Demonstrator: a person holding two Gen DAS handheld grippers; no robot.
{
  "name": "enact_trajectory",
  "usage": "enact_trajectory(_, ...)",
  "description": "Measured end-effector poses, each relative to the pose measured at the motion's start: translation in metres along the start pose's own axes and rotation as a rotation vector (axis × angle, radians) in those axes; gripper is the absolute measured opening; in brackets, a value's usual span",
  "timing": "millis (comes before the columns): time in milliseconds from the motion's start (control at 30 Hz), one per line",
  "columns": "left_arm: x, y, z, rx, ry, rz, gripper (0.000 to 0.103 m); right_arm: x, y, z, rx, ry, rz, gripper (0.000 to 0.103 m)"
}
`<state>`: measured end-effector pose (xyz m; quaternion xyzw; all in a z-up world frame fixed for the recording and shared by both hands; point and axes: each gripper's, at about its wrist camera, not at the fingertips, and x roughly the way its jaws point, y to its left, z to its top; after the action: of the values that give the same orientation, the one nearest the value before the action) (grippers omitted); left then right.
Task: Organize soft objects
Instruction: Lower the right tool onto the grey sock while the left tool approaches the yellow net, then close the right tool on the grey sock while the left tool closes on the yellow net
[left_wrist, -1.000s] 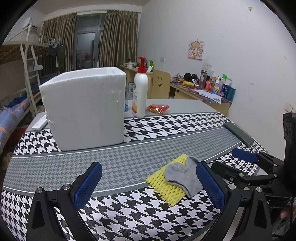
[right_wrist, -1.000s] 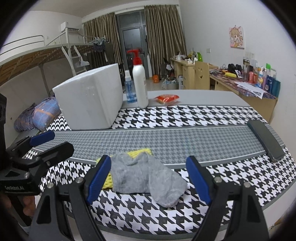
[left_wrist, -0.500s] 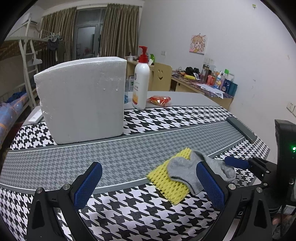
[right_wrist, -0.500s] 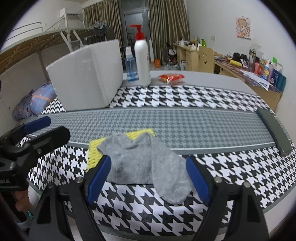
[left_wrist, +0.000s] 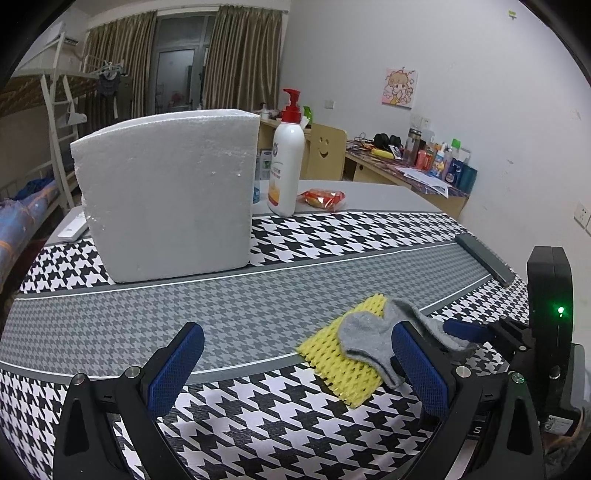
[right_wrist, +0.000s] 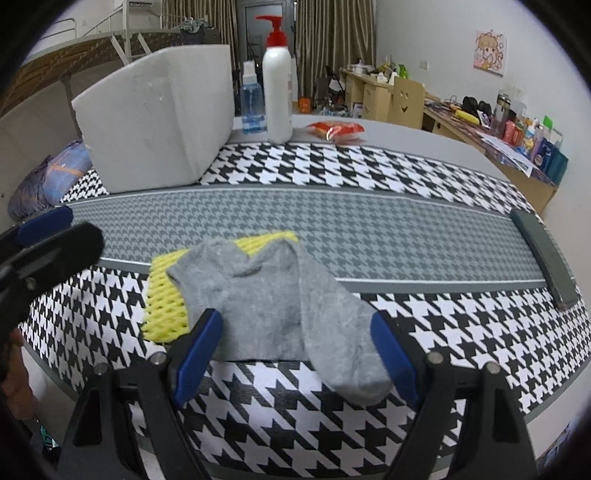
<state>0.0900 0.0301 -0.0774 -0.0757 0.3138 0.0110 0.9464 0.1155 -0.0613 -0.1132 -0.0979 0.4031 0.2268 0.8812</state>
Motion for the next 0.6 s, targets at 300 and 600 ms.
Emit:
enact_trajectory(300, 0.009, -0.007, -0.001, 0.016, 0.031, -0.012, 0.102, 0.001, -0.006, 0.000, 0.008, 0.008, 0.008, 0.060)
enact_trajectory(600, 0.025, -0.030, -0.008, 0.096, 0.095, -0.035, 0.102, -0.005, -0.031, -0.003, 0.087, -0.009, 0.035, 0.021)
